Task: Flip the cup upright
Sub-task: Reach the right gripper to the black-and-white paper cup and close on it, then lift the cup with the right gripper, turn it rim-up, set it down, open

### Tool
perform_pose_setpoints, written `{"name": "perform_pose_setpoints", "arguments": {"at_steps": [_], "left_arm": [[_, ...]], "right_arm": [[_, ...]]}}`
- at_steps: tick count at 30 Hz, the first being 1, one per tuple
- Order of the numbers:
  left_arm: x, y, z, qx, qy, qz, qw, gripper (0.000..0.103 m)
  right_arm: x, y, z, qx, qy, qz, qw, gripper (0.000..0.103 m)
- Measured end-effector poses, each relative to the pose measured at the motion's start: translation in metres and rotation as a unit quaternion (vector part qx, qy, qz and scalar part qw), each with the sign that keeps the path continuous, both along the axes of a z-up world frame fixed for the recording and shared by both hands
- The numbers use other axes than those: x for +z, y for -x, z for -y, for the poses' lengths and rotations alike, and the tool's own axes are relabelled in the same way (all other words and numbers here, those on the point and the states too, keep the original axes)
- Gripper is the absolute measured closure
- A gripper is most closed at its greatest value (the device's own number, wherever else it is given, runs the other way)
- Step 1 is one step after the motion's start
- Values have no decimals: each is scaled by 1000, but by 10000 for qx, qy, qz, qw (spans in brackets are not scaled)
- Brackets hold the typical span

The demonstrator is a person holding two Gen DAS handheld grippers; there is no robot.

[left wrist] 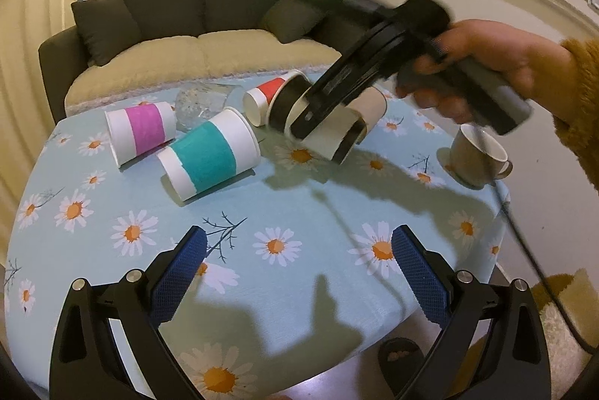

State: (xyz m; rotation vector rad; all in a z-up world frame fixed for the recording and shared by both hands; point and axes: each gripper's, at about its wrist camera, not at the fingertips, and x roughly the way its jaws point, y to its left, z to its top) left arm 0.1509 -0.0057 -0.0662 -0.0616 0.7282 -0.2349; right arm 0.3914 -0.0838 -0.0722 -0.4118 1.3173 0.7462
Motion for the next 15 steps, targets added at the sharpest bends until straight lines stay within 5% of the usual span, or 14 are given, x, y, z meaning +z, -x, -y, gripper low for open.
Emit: {"name": "perform_pose_setpoints", "arguments": {"at_steps": [6, 12, 15], "left_arm": [[-1, 3, -13, 129, 188, -121, 9997, 6], [1, 15, -20, 131, 418, -191, 9989, 6], [2, 20, -23, 120, 478, -275, 9984, 6]], "right_arm": [[36, 26, 33, -1162, -1068, -640, 9854, 39], [25, 53, 43, -1884, -1706, -1214, 9595, 39], [17, 64, 33, -1809, -1591, -1125, 9640, 39]]}}
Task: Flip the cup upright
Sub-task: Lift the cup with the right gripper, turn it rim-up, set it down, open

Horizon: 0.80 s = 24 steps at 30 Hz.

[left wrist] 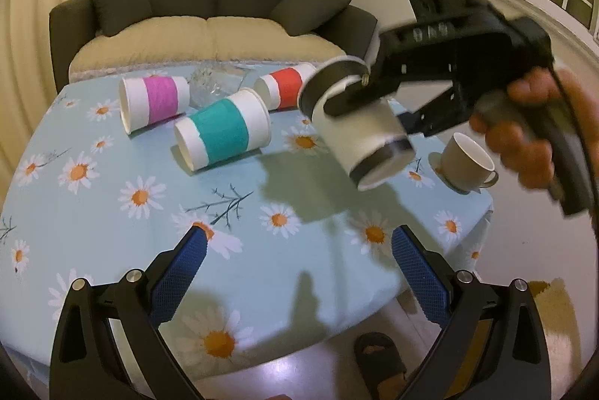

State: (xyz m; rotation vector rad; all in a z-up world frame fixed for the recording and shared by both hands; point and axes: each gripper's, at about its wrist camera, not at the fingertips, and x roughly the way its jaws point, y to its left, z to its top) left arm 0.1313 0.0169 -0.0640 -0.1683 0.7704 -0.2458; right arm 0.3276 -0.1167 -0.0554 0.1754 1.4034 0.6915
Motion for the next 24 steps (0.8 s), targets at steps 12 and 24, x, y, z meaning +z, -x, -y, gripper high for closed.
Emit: {"name": "perform_pose_setpoints", "arguments": {"at_steps": [12, 24], "left_arm": [[1, 16, -18, 140, -169, -25, 9998, 6], [-5, 12, -3, -147, -375, -77, 9992, 7]], "right_arm": [[-54, 22, -11, -149, 338, -340, 9987, 39], [-54, 21, -1, -344, 392, -362, 9980, 27]]}}
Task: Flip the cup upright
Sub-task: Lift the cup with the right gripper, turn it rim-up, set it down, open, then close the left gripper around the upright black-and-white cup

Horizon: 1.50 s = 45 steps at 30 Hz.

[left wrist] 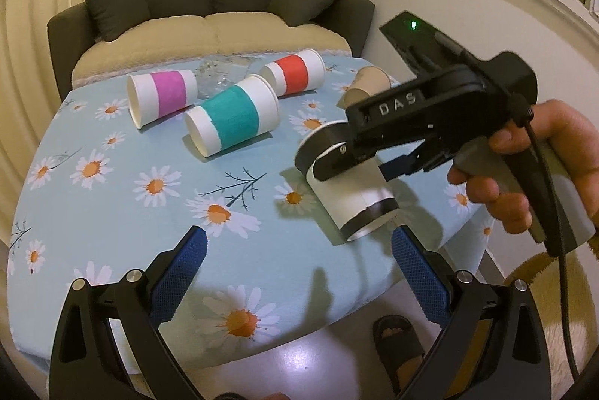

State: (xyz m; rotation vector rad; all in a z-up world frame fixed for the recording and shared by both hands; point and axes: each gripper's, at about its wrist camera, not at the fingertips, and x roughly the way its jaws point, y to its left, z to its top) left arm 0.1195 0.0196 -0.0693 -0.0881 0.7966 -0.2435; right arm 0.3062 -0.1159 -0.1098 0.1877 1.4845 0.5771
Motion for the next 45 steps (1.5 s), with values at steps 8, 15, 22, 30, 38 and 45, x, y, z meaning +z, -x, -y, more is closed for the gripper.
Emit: {"name": "perform_pose_setpoints", "arguments": {"at_steps": [8, 15, 22, 30, 38, 45], "left_arm": [[-8, -4, 11, -149, 13, -172, 9997, 6], [2, -24, 1, 142, 1392, -705, 9876, 7], [33, -56, 26, 180, 1177, -1130, 9864, 6], [27, -93, 36, 620, 1011, -2251, 9671, 7], [4, -119, 42, 1133, 945, -2818, 9481, 7], [-21, -141, 47, 1334, 528, -3156, 9380, 8]], "right_arm": [[49, 7, 27, -124, -291, 495, 9983, 27], [95, 50, 93, -437, -662, 1340, 9878, 27], [82, 77, 127, -486, -1135, 1183, 9853, 27], [77, 85, 146, -470, -1635, 1132, 9789, 27], [60, 84, 154, -518, -2019, 996, 9730, 27], [48, 81, 163, -537, -2116, 976, 9710, 27]]}}
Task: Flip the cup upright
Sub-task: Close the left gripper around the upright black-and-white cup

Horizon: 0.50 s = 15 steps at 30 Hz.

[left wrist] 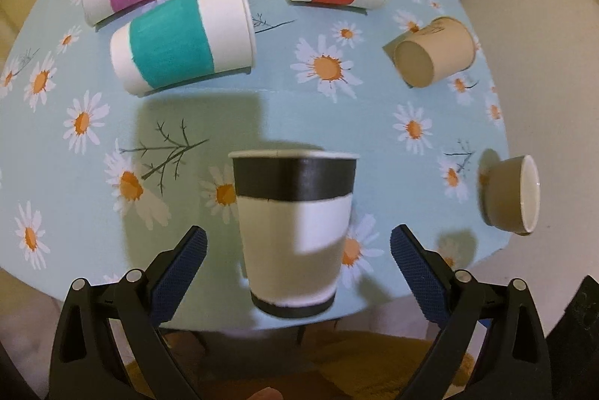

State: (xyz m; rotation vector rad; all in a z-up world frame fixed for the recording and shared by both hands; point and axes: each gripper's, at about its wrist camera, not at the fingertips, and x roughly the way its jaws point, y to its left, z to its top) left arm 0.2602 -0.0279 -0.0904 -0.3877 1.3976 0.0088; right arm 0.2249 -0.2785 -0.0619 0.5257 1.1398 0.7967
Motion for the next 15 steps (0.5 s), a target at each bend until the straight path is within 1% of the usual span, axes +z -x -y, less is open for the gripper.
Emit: {"name": "perform_pose_setpoints", "arguments": {"at_steps": [7, 8, 10, 14, 15], "left_arm": [[-9, -17, 11, -139, -385, -225, 9989, 10], [-9, -19, 12, -169, -442, -246, 9986, 11], [-9, -22, 14, -204, -509, -270, 9981, 20], [-14, -25, 19, -274, -553, -337, 9975, 24], [-16, -27, 20, -278, -561, -343, 9974, 29]], "right_arm": [[-14, -3, -2, 100, 21, -141, 9998, 27], [-16, -4, -2, 102, 24, -164, 9998, 27], [-17, -4, -2, 120, 17, -148, 9998, 27], [-19, -5, 0, 91, 17, -168, 9998, 27], [-20, -5, 0, 83, 23, -171, 9998, 27]]}}
